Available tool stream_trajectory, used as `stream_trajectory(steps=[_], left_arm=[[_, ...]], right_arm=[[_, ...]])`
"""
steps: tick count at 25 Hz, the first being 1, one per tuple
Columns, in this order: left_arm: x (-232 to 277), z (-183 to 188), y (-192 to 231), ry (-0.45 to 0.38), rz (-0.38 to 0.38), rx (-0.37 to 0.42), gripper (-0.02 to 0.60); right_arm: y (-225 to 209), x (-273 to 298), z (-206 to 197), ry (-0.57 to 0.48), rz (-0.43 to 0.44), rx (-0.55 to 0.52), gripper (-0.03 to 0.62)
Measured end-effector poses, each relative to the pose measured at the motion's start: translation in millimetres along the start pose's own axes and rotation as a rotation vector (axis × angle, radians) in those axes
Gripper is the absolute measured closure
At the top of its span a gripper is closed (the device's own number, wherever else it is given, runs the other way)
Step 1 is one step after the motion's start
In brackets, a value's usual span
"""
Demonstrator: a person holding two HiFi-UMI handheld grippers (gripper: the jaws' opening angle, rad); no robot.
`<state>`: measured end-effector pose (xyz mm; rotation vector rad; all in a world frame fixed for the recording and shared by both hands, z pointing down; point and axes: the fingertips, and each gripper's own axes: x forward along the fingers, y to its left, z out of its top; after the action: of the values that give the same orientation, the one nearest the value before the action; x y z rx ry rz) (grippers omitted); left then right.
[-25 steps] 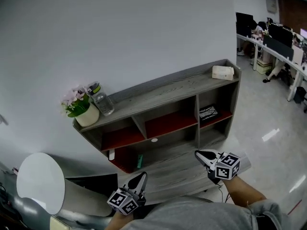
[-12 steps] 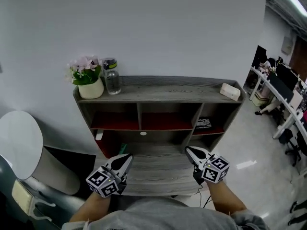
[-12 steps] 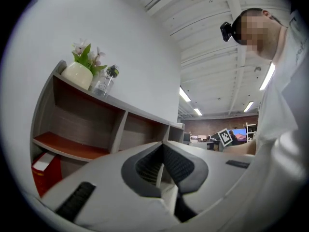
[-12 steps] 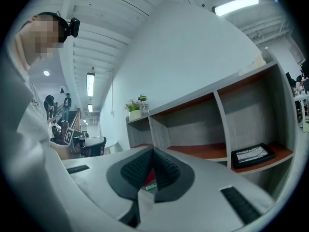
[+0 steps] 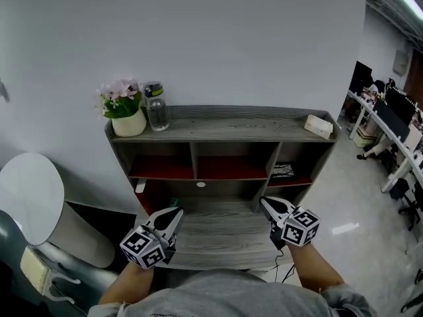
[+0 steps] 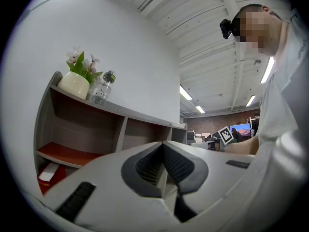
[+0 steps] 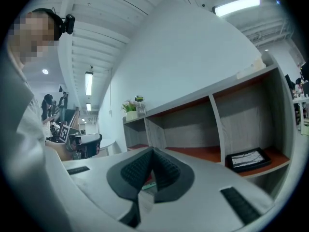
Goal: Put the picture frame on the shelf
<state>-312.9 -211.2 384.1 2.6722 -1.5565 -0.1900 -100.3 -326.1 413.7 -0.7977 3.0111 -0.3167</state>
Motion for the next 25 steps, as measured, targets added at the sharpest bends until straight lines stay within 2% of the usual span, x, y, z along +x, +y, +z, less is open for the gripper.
stream_trajectory(steps=[6,25], left_arm=[[2.6,3.9,1.9,-0.010,0.003,0.014,0.563],[9.3,-0.4,1.2,0.003,-0.001,0.033,0.563]], right_arm=[[-3.4,4.8,1.3,0.014,-0.019,-0.035,0.589],[-6.6,5.8,-5.2,0.017,-0.019,-0.035,0.589]])
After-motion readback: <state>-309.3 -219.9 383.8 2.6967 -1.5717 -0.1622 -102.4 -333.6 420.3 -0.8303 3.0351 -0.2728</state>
